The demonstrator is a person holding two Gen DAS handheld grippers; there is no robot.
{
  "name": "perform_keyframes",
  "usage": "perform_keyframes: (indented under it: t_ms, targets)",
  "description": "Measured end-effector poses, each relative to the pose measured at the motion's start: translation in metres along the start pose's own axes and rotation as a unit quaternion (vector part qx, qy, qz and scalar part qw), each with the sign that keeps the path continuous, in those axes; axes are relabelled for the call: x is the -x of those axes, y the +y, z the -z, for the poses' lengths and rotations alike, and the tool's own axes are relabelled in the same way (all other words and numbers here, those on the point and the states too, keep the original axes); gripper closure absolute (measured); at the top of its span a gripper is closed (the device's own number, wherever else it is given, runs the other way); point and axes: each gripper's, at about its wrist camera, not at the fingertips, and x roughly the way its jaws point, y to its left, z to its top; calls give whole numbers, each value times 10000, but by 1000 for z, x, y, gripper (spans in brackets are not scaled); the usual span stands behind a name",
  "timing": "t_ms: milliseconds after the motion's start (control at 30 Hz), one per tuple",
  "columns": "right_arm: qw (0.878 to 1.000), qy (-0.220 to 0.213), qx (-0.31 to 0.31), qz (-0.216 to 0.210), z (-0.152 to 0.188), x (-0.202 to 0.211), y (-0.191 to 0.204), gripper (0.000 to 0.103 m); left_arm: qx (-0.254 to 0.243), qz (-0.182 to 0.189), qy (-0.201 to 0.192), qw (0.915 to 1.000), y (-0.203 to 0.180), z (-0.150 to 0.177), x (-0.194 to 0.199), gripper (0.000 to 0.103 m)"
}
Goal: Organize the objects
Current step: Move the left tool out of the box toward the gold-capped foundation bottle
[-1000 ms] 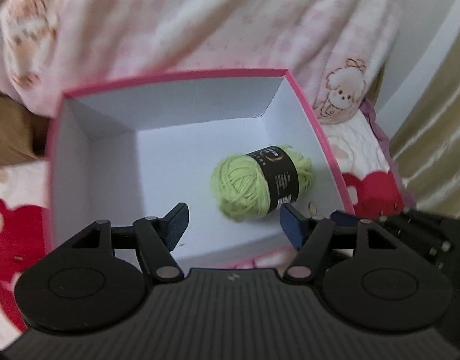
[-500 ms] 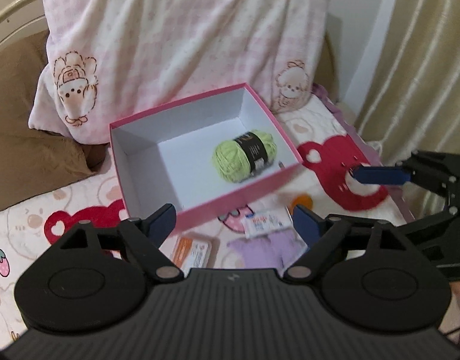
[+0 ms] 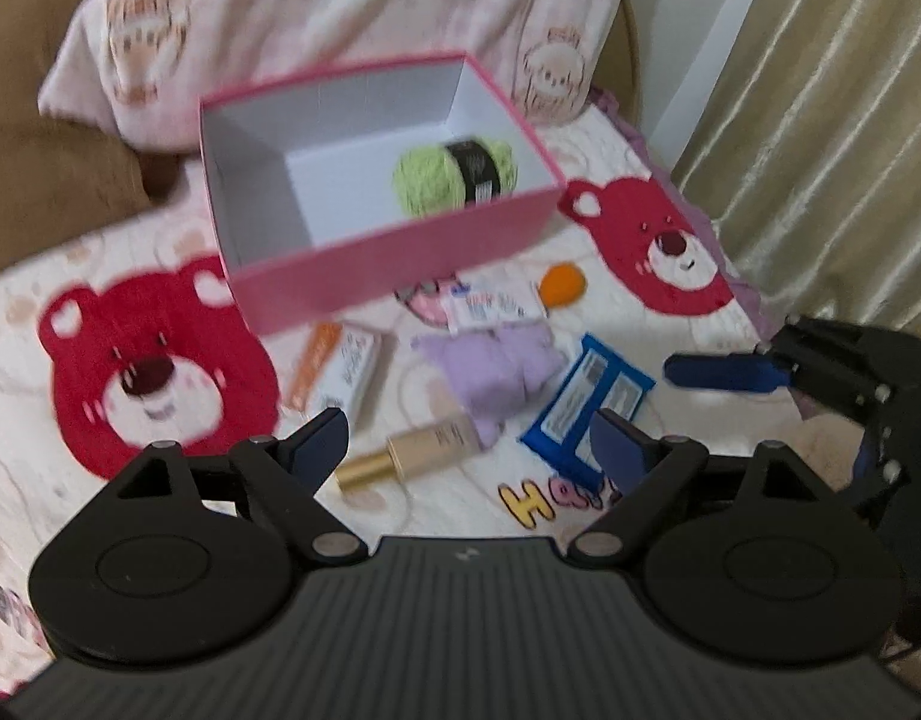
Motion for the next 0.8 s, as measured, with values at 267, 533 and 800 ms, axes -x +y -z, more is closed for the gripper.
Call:
perform_keyframes:
  t_ms: [267, 533, 800]
  targets:
    - [9944, 367, 965, 219, 30, -59, 17, 30, 1203, 195, 262, 9922, 33, 23, -57, 17]
    - [9772, 767, 1965, 249, 47, -126, 20, 30, 2034, 363, 393, 9776, 54, 36, -96, 19]
    - [9637, 1083, 2418, 330, 55, -180, 9, 31, 2299, 227, 253, 9726, 65, 56, -126, 45]
